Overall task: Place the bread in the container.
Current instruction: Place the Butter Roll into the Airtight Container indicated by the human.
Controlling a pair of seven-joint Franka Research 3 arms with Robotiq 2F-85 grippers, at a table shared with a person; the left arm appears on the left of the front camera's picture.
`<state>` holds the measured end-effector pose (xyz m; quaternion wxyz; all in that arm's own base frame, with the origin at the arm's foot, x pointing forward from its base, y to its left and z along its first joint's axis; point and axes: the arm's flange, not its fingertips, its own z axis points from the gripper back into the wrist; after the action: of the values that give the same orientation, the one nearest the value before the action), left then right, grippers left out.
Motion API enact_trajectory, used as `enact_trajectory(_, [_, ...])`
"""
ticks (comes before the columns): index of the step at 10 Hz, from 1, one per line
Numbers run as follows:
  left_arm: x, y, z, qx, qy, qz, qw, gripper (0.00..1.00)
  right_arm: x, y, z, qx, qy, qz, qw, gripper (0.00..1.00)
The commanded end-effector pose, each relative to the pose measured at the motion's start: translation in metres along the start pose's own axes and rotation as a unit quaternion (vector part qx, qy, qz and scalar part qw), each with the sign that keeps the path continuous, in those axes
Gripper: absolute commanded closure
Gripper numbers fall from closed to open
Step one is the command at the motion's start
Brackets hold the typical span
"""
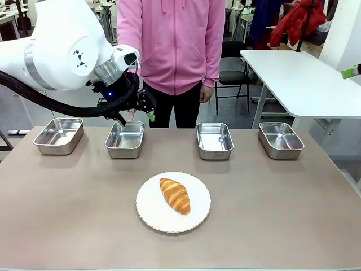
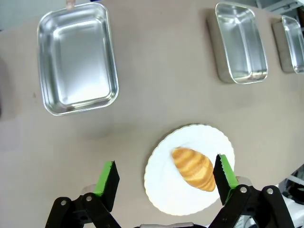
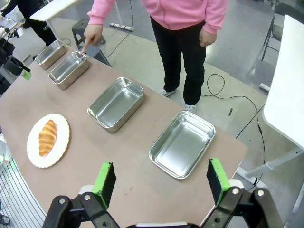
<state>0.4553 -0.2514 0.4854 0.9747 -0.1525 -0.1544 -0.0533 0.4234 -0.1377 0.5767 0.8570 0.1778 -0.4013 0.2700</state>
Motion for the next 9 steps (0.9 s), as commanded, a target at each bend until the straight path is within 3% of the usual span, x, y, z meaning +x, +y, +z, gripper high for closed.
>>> enact_trajectory(1, [-0.019,-0.019,-0.007,0.0,-0.007,0.045,0.999,0.0,0.001,-0.002,0.0,0.006,-0.012,0.01,1.0,0.0])
enact_trajectory(2, [-0.032,-0.035,-0.018,0.005,0.014,0.143,0.99,0.0,0.001,-0.002,0.0,0.006,-0.012,0.01,1.0,0.0])
enact_trajectory(3, [-0.041,-0.046,-0.03,0.01,0.02,0.185,0.983,0.0,0.001,-0.002,0.0,0.006,-0.012,0.01,1.0,0.0])
enact_trajectory(9, [-0.097,-0.077,-0.118,0.06,0.052,0.292,0.953,0.0,0.001,-0.002,0.0,0.006,-0.012,0.01,1.0,0.0])
